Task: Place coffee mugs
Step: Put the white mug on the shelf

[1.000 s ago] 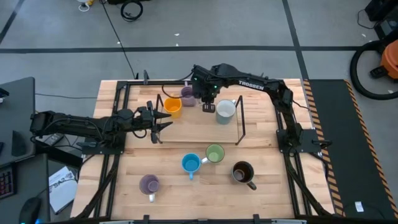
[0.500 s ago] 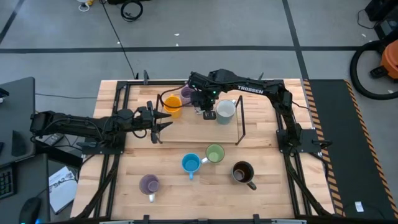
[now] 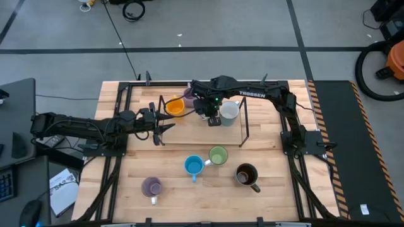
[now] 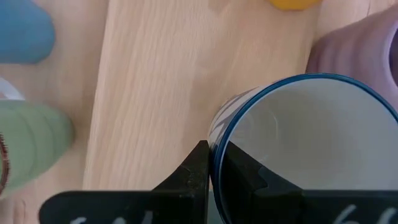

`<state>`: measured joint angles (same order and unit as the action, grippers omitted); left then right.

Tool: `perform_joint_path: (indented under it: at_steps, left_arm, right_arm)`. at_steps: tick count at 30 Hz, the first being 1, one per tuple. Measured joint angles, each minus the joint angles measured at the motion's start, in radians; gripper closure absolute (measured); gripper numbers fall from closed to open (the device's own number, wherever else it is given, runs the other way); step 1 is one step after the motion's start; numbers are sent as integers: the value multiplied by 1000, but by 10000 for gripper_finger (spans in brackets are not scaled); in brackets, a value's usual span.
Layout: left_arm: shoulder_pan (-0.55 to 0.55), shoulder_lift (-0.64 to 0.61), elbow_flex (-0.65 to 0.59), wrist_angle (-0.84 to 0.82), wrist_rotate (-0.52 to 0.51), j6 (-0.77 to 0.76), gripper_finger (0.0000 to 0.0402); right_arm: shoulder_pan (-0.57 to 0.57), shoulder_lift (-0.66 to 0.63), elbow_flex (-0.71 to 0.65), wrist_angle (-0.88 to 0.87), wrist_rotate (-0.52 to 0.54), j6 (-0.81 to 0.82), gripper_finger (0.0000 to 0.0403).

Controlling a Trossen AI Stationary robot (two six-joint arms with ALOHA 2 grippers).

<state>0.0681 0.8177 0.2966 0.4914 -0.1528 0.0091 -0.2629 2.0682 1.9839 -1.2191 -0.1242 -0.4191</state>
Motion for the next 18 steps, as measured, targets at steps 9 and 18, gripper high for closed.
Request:
perform_joint_path:
  at_steps: [9,18]
  left_arm:
    - [-1,0,0,-12,0,-13,239]
    - [-1,0,0,-18,0,-25,239]
  right_arm:
    - [17,0,0,-13,0,0,367]
    - [42,-42,-99,55,33,-15,371]
